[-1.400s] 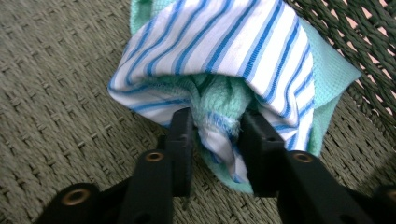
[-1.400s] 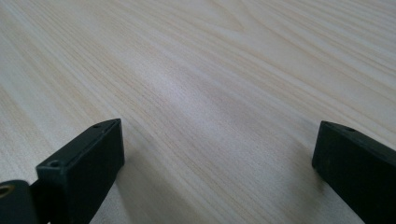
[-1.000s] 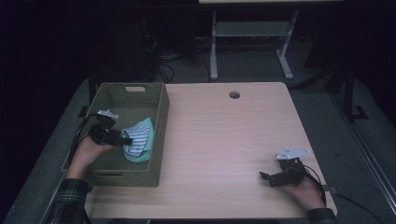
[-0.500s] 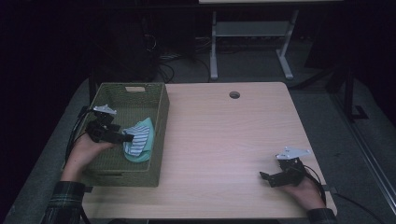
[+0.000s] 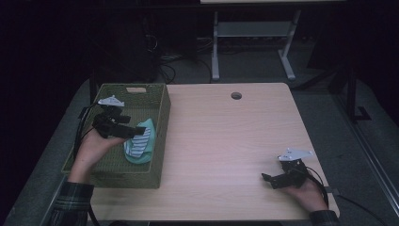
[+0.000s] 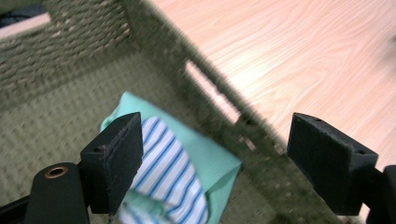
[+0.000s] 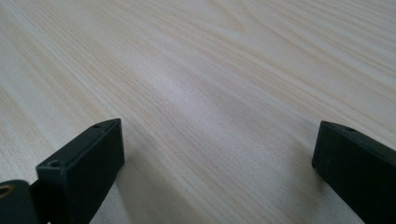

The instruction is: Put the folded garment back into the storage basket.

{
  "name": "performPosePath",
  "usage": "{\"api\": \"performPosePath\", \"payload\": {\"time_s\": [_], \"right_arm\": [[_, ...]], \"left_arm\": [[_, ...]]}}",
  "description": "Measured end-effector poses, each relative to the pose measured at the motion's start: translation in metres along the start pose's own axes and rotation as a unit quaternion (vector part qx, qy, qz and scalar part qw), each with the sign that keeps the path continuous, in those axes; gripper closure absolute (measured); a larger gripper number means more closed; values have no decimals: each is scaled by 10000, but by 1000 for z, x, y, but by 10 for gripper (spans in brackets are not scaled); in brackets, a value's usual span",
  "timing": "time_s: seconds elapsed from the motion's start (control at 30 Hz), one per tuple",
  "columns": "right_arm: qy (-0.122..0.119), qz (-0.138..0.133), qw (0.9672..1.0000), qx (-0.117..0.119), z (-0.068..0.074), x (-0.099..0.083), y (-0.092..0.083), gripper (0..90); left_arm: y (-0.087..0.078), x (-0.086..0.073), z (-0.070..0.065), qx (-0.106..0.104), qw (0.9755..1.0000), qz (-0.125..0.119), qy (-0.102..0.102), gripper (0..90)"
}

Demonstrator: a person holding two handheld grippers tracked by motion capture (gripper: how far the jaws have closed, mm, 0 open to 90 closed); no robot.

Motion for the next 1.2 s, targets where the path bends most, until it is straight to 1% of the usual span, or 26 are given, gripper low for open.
{"api": "performPosePath", "payload": {"time_s": [0.07, 0.13, 0.23, 0.3, 0.33, 0.37, 0.53, 0.57, 0.6, 0.63, 0.67, 0.7, 0.87, 0.97, 1.1, 1.13, 1.17, 1.2], "right_arm": [[3, -1, 10000, 0, 0, 0, 0, 20], [5, -5, 10000, -8, 0, 0, 0, 20], [18, -17, 10000, -7, 0, 0, 0, 20], [17, -16, 10000, -8, 0, 0, 0, 20], [17, -16, 10000, -8, 0, 0, 0, 20], [15, -18, 10000, -8, 0, 0, 0, 20], [17, -18, 10000, -7, 0, 0, 0, 20], [15, -19, 10000, -9, 0, 0, 0, 20], [13, -17, 10000, -9, 0, 0, 0, 20], [14, -18, 10000, -9, 0, 0, 0, 20], [13, -17, 10000, -10, 0, 0, 0, 20], [15, -19, 10000, -8, 0, 0, 0, 20], [15, -19, 10000, -8, 0, 0, 0, 20], [16, -19, 10000, -7, 0, 0, 0, 20], [9, -15, 10000, -11, 0, 0, 0, 20], [14, -18, 10000, -8, 0, 0, 0, 20], [12, -17, 10000, -10, 0, 0, 0, 20], [13, -16, 10000, -9, 0, 0, 0, 20]], "left_arm": [[-2, 6, -7, -6, 9999, -101, 27, 181], [-4, 11, -14, -60, 9998, -190, 24, 182], [-5, 17, -24, -84, 9996, -225, 124, 184], [-4, 21, -31, -141, 9995, -237, 136, 187], [-4, 21, -31, -141, 9995, -237, 136, 187], [-2, 23, -38, -169, 9994, -226, 181, 187], [3, 31, -59, -320, 9987, -234, 307, 187], [3, 31, -59, -320, 9987, -234, 307, 187], [6, 35, -69, -381, 9983, -258, 349, 187], [6, 35, -69, -381, 9983, -258, 349, 187], [10, 38, -78, -453, 9979, -268, 378, 187], [13, 39, -84, -491, 9977, -270, 394, 188], [24, 43, -105, -632, 9966, -277, 442, 187], [29, 46, -117, -716, 9959, -340, 445, 188], [38, 46, -136, -740, 9951, -379, 544, 191], [41, 46, -141, -749, 9950, -382, 539, 190], [43, 45, -146, -749, 9946, -384, 610, 190], [45, 45, -149, -762, 9944, -388, 622, 190]]}}
Point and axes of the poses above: each handheld gripper's, and its own axes: y roughly forward along the jaws, x roughly out of its top, z roughly to its left, the point moved 9 cm from there along y, roughly forward along the jaws, and after that the axes turned 14 degrees about x, right-handed, at the moved point
